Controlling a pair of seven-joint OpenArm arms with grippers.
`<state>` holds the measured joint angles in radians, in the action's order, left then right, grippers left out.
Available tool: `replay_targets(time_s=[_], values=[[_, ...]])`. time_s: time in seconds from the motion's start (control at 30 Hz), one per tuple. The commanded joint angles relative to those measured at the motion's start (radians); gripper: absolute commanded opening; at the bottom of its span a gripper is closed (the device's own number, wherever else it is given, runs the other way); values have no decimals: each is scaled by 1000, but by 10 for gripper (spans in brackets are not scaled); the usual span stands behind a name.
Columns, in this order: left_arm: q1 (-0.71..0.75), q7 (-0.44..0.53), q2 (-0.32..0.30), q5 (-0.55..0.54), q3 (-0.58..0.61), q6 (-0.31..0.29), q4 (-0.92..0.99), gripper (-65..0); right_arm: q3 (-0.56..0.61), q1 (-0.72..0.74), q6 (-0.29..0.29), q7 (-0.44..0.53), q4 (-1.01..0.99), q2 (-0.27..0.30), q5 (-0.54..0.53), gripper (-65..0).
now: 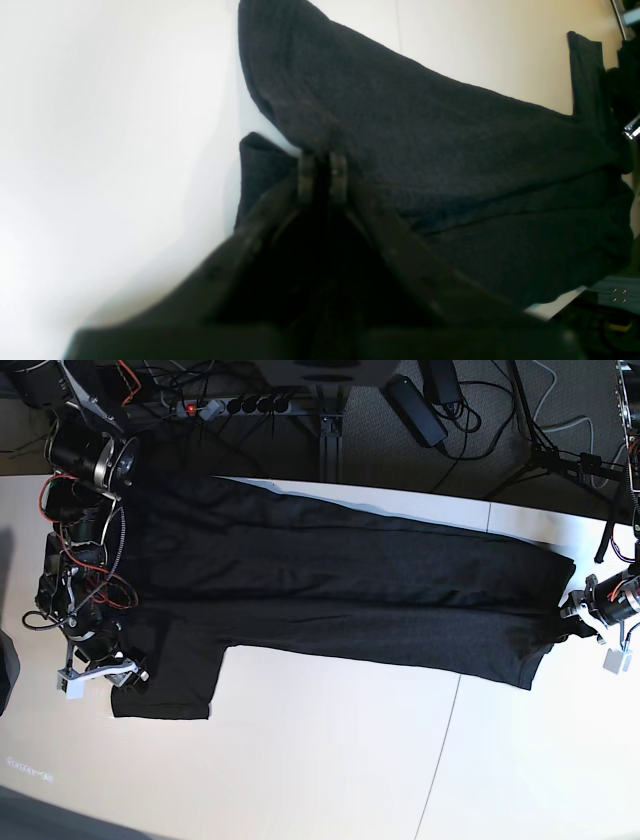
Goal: Fold the T-shirt properly
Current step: 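Grasp the hem corner with the right gripper and pull it outward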
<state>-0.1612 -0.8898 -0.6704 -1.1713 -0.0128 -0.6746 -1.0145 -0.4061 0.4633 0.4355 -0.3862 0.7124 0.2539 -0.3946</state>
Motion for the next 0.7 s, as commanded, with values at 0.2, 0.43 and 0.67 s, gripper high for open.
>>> replay_targets(time_s=[0.2,0.43,0.67], values=[[-18,17,-26,-18,-10,-23,-15,-650,16,10,48,-42,26,-2,35,-592],[-18,17,-26,-22,-10,-23,-15,-650,16,9,52,-44,123,0,36,-650],[-18,17,-31,-21,-10,-23,-15,-650,16,-47,70,-146,340,0,-69,-650]])
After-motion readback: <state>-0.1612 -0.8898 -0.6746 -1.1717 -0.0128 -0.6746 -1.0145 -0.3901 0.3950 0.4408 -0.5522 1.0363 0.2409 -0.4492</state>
